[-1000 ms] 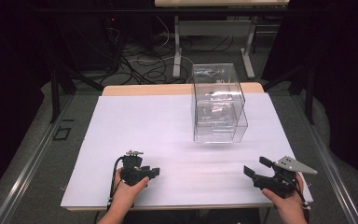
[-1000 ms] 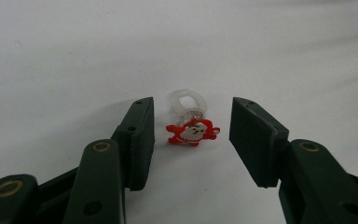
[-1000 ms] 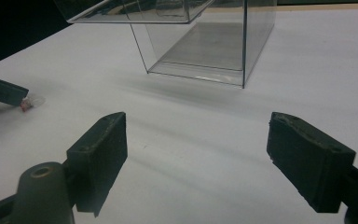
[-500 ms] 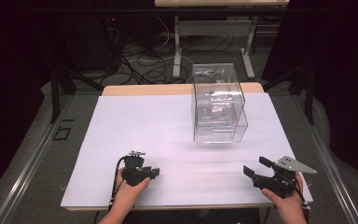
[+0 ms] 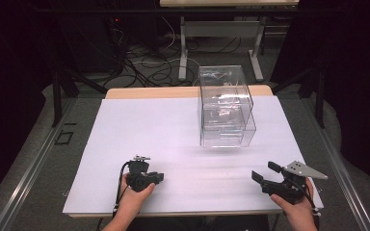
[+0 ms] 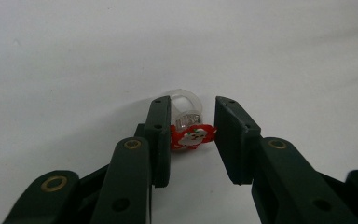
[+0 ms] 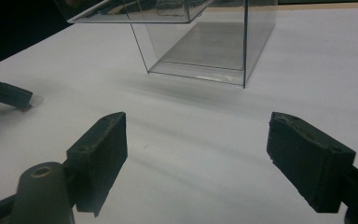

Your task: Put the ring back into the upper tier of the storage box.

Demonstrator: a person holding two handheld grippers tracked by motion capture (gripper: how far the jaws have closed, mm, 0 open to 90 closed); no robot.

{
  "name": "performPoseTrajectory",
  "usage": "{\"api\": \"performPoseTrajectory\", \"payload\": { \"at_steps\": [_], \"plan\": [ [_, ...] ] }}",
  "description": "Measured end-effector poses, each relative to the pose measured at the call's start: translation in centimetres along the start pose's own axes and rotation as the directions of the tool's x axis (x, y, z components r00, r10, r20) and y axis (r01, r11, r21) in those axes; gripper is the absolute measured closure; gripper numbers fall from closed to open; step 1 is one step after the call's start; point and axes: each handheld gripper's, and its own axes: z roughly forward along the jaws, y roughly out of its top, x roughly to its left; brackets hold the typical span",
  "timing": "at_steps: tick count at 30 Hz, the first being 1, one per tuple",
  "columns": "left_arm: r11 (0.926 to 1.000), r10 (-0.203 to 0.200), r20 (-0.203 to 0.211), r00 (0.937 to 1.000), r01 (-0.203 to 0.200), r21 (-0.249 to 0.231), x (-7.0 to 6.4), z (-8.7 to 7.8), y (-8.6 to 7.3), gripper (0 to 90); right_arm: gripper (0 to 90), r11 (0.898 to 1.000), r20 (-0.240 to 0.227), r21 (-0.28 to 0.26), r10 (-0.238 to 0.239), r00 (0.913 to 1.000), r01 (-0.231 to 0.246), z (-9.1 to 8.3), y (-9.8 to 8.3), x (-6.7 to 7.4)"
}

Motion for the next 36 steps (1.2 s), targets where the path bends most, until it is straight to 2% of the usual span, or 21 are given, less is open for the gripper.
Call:
{"api": "performPoseTrajectory", "payload": {
  "at_steps": [5,6,24,34,36],
  "plan": [
    [1.0,-0.003,0.003,1.0,0.003,-0.001,0.05,0.01,-0.01,68.9,19.8,1.0,0.0,-0.004,0.003,1.0,-0.003,0.02,-0.01,0.0],
    [1.0,-0.002,0.014,0.9999,0.002,0.007,0.13,-0.04,0.02,69.1,19.8,1.0,0.003,-0.008,0.007,1.0,-0.007,0.05,-0.01,0.03],
    [1.0,-0.006,0.013,0.9999,0.006,0.0,0.2,0.0,0.03,70.1,19.8,1.0,-0.001,-0.014,0.009,1.0,-0.009,0.06,-0.04,0.0],
    [0.9996,-0.023,0.041,0.9989,0.023,0.017,0.46,-0.15,0.09,70.2,19.8,1.0,-0.002,-0.013,0.015,0.9999,-0.015,-0.01,-0.03,-0.03],
    [0.9996,-0.027,0.046,0.9986,0.026,0.007,0.5,-0.14,0.08,70.2,19.8,1.0,-0.005,-0.018,0.007,1.0,-0.007,0.0,-0.03,-0.12]
  ]
}}
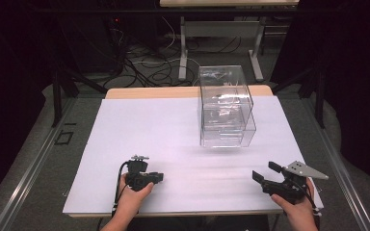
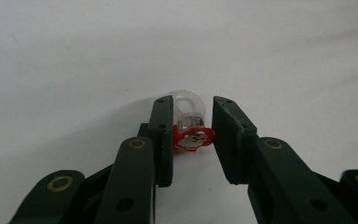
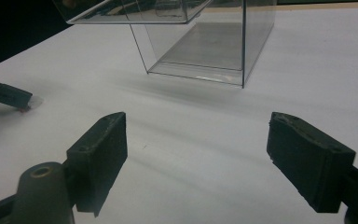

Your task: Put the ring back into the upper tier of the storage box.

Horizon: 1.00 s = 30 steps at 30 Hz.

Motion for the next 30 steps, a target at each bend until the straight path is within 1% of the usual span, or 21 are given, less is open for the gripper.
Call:
{"api": "performPoseTrajectory", "payload": {
  "at_steps": [1,3,5,9,10,12,13,15,19,23,24,25,26,27,28,29,30],
  "plan": [
    [1.0,0.0,0.009,1.0,0.0,0.0,0.0,-0.1,0.0,70.2,19.8,1.0,0.001,-0.001,-0.004,1.0,0.004,0.0,0.0,0.0],
    [1.0,-0.004,0.007,1.0,0.004,0.0,0.0,-0.2,0.0,70.2,19.8,1.0,0.002,0.005,-0.008,1.0,0.008,-0.1,0.0,-0.1],
    [0.9999,-0.012,0.019,0.9998,0.012,-0.01,0.1,-0.3,0.1,70.2,19.8,1.0,0.002,0.004,-0.008,1.0,0.008,-0.1,0.0,-0.1],
    [0.9995,-0.026,0.038,0.9989,0.027,-0.018,0.2,-0.5,0.1,70.2,19.8,1.0,-0.001,0.001,-0.002,1.0,0.002,-0.1,0.0,-0.1],
    [0.9996,-0.024,0.039,0.999,0.024,-0.016,0.2,-0.6,0.1,70.3,19.8,1.0,-0.003,-0.004,-0.002,1.0,0.002,-0.1,0.0,-0.1],
    [0.9992,-0.034,0.049,0.9982,0.035,-0.022,0.3,-0.7,0.1,70.2,19.8,1.0,-0.003,-0.004,-0.003,1.0,0.003,-0.1,0.0,-0.1],
    [0.9994,-0.03,0.054,0.9981,0.031,-0.017,0.4,-0.8,0.1,70.3,19.8,1.0,-0.004,-0.004,0.001,1.0,-0.001,-0.1,0.0,-0.1],
    [0.9989,-0.034,0.058,0.9978,0.036,-0.029,0.4,-0.8,0.1,70.3,19.8,1.0,-0.005,-0.004,0.004,1.0,-0.004,-0.1,0.0,-0.1],
    [0.9982,-0.049,0.072,0.9962,0.052,-0.031,0.4,-0.9,0.1,70.3,19.8,1.0,-0.002,-0.004,0.005,1.0,-0.005,-0.1,0.0,-0.1],
    [0.9982,-0.049,0.096,0.9941,0.052,-0.029,0.5,-1.1,0.2,70.3,19.8,1.0,-0.002,-0.004,-0.002,1.0,0.002,-0.1,0.0,-0.1],
    [0.9982,-0.05,0.094,0.9943,0.053,-0.029,0.5,-1.1,0.2,70.4,19.8,1.0,-0.003,-0.003,0.002,1.0,-0.002,-0.1,0.0,-0.1],
    [0.9973,-0.063,0.099,0.9931,0.066,-0.03,0.4,-1.2,0.2,70.4,19.8,1.0,-0.004,-0.003,0.002,1.0,-0.002,-0.1,0.0,-0.1],
    [0.998,-0.055,0.097,0.9937,0.058,-0.025,0.4,-1.2,0.3,70.4,19.8,1.0,-0.004,-0.003,0.002,1.0,-0.002,-0.1,0.0,-0.1],
    [0.9969,-0.069,0.1,0.9926,0.072,-0.031,0.3,-1.2,0.3,70.4,19.8,1.0,-0.004,-0.002,0.003,1.0,-0.003,-0.1,0.0,-0.1],
    [0.9967,-0.071,0.104,0.9921,0.075,-0.031,0.3,-1.3,0.3,70.4,19.8,1.0,0.001,0.001,0.006,1.0,-0.006,-0.1,0.0,-0.1],
    [0.9972,-0.07,0.111,0.9913,0.073,-0.019,0.3,-1.4,0.3,70.4,19.8,1.0,-0.003,-0.003,0.01,0.9999,-0.01,-0.1,0.0,-0.1],
    [0.9971,-0.068,0.106,0.9921,0.071,-0.029,0.3,-1.4,0.3,70.4,19.8,1.0,-0.003,-0.003,0.01,0.9999,-0.01,-0.1,0.0,-0.1]
  ]
}}
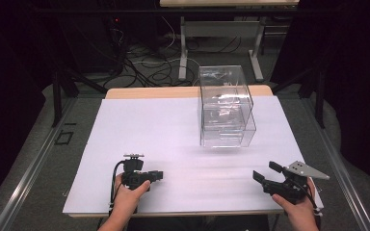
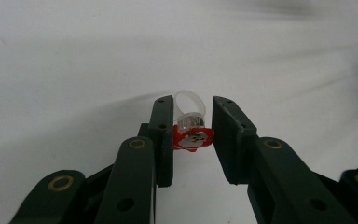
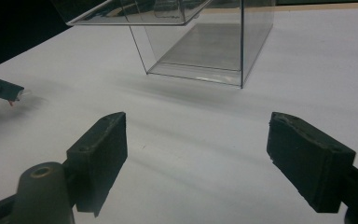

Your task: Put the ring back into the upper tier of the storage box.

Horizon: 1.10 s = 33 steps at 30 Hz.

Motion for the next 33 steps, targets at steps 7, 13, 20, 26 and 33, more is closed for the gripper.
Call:
{"api": "performPoseTrajectory", "payload": {
  "at_steps": [7,13,20,26,33],
  "plan": [
    [1.0,0.0,0.009,1.0,0.0,0.008,-0.1,-0.6,0.3,70.4,19.8,1.0,0.003,0.003,-0.002,1.0,0.002,0.0,0.0,0.0],
    [0.9998,-0.016,0.009,0.9998,0.017,-0.006,-0.2,-1.2,0.8,70.5,19.8,1.0,0.003,0.0,0.0,1.0,0.0,0.0,0.0,0.0],
    [0.9998,-0.017,0.009,0.9998,0.017,-0.009,-0.3,-2.1,1.3,70.6,19.8,1.0,0.007,-0.001,-0.011,0.9999,0.011,0.0,0.0,0.0],
    [0.9996,-0.016,0.015,0.9998,0.016,-0.025,-0.5,-2.4,1.9,70.7,19.8,1.0,0.009,0.001,-0.012,0.9999,0.012,0.0,-0.1,0.0],
    [0.9992,0.002,0.019,0.9998,-0.001,-0.039,-1.2,-2.7,3.0,70.7,19.8,1.0,0.007,0.003,-0.002,1.0,0.002,0.0,-0.1,-0.1]
  ]
}}
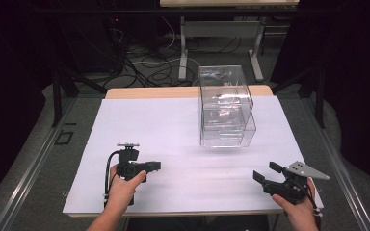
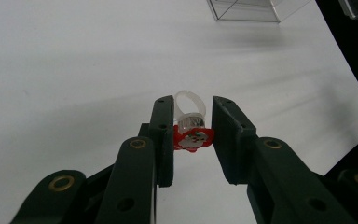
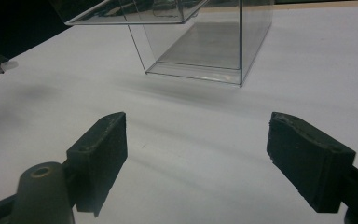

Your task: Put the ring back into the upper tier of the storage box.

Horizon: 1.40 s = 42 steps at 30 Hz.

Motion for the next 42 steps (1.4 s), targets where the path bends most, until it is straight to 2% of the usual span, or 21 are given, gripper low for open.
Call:
{"api": "performPoseTrajectory", "payload": {
  "at_steps": [2,5,6,8,13,18,25,26,32,33,34,36,37,39,42],
  "plan": [
    [0.9999,0.0,0.01,1.0,0.0,0.015,-0.2,-0.2,0.4,70.7,19.8,1.0,0.0,-0.001,0.001,1.0,-0.001,0.0,0.0,0.0],
    [0.9998,0.018,0.007,0.9998,-0.018,0.001,-0.5,-0.4,0.8,70.7,19.8,1.0,-0.004,0.002,0.016,0.9999,-0.016,0.0,0.0,0.0],
    [1.0,0.009,0.01,0.9999,-0.009,0.0,-0.7,-0.4,1.0,70.7,19.8,1.0,-0.002,0.007,0.015,0.9999,-0.015,-0.1,0.0,0.0],
    [0.9995,0.028,0.011,0.9995,-0.028,0.012,-0.8,-0.7,1.3,70.8,19.8,1.0,-0.004,0.006,0.007,1.0,-0.007,0.0,0.0,0.0],
    [0.9997,0.024,0.011,0.9996,-0.024,0.003,-1.4,-0.9,2.0,70.8,19.8,1.0,-0.003,0.007,-0.002,1.0,0.002,0.0,0.0,0.0],
    [0.9989,0.041,0.027,0.9988,-0.041,0.02,-1.8,-1.1,3.0,70.8,19.8,1.0,-0.003,0.001,0.004,1.0,-0.004,0.1,0.0,0.0],
    [0.9986,0.05,0.039,0.998,-0.051,0.014,-3.0,-1.5,4.3,70.9,19.8,1.0,-0.007,-0.002,0.012,0.9999,-0.012,0.1,-0.1,0.0],
    [0.9975,0.069,0.037,0.997,-0.069,0.016,-3.1,-1.6,4.5,70.9,19.8,1.0,-0.007,-0.002,0.012,0.9999,-0.012,0.1,-0.1,0.0],
    [0.996,0.087,0.049,0.995,-0.088,0.016,-4.3,-1.9,5.7,70.9,19.8,1.0,-0.007,-0.001,0.011,0.9999,-0.011,0.2,-0.1,0.0],
    [0.9956,0.093,0.039,0.9949,-0.093,0.009,-4.5,-1.9,5.8,70.8,19.7,1.0,-0.007,-0.001,0.011,0.9999,-0.011,0.2,-0.1,0.0],
    [0.996,0.087,0.054,0.9948,-0.088,0.018,-4.6,-2.0,6.0,70.8,19.8,1.0,-0.007,-0.001,0.012,0.9999,-0.012,0.1,-0.1,0.0],
    [0.9944,0.103,0.047,0.9936,-0.104,0.017,-4.9,-2.0,6.4,70.8,19.8,1.0,-0.008,-0.002,0.012,0.9999,-0.012,0.1,-0.1,0.0],
    [0.9966,0.082,0.058,0.9949,-0.082,0.01,-5.2,-1.9,6.4,70.8,19.8,1.0,-0.008,-0.002,0.012,0.9999,-0.012,0.1,-0.1,0.0],
    [0.994,0.107,0.055,0.9927,-0.108,0.016,-5.4,-1.9,6.8,70.8,19.8,1.0,-0.007,-0.003,0.011,0.9999,-0.011,0.1,-0.1,-0.1],
    [0.9937,0.11,0.063,0.9919,-0.111,0.017,-5.9,-1.9,7.2,70.9,19.8,1.0,-0.008,-0.002,0.012,0.9999,-0.012,0.1,-0.1,-0.1]
  ]
}}
